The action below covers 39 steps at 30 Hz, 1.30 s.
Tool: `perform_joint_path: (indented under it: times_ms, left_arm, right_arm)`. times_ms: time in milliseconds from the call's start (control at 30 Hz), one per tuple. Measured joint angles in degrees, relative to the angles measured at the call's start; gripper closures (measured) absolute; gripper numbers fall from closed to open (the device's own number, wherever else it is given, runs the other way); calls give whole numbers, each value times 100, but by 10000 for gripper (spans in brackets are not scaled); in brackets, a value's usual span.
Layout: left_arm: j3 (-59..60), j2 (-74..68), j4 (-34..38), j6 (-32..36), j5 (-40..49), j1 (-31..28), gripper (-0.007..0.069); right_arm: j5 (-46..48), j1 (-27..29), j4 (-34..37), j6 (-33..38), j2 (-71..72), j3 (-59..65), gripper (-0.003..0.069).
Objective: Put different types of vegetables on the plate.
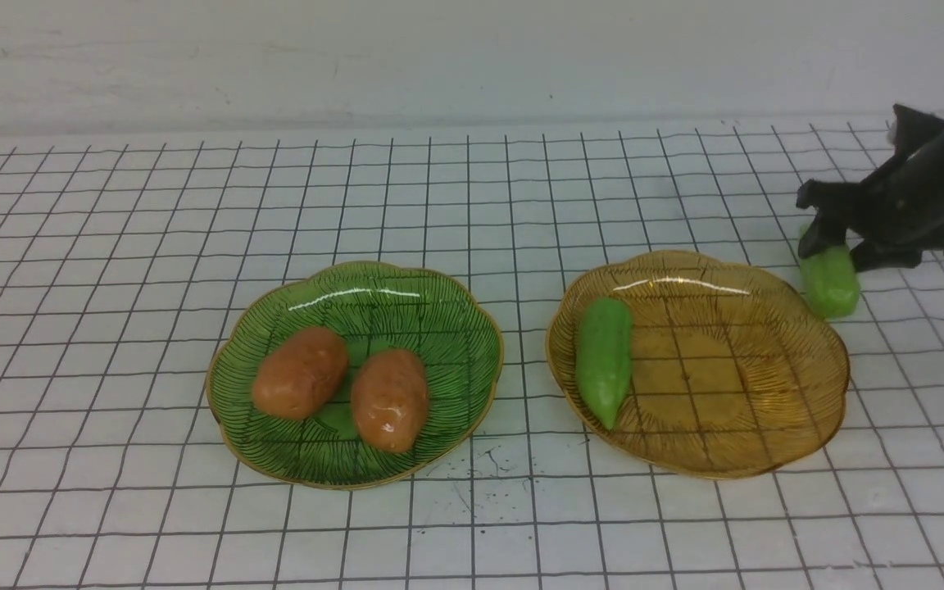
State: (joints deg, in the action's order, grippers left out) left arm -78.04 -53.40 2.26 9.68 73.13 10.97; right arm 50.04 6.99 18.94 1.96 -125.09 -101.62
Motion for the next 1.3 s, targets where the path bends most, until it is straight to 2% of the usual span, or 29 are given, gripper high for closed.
perform_joint_path:
  times_ms: [67, 167, 267, 400, 567, 833, 1067, 1133, 1300]
  left_arm:
    - [0, 38, -5, 0, 0, 0, 632]
    - [0, 218, -2, 0, 4, 0, 632]
    - [0, 487, -2, -23, 6, 0, 632]
    - [0, 808, -2, -52, 11, 0, 632]
    - [-12, 1614, 36, -353, 24, 0, 632]
    - [682, 2544, 150, -589, 28, 0, 632]
    - [1563, 2993, 156, -768, 43, 0, 632]
    - [1811, 3143, 161, -780, -123, 0, 632]
    - [2087, 3225, 193, -799, -620, 0, 632]
  right_arm:
    - [307, 97, 80, 17, 269, -173, 277]
    - [1467, 166, 551, 104, 1219, -379, 277]
    - [2022, -271, 733, 341, 1574, -415, 277]
    - [2083, -877, 570, 375, 1431, -311, 277]
    - [2121, -1433, -95, 265, 996, -248, 277]
    - [2115, -1593, -237, 38, 441, -248, 275]
    - [2092, -1593, -286, 13, 401, -246, 192]
    - [2085, -1593, -363, 2, 586, -242, 136]
    - [2085, -1593, -371, 20, 1403, -235, 122]
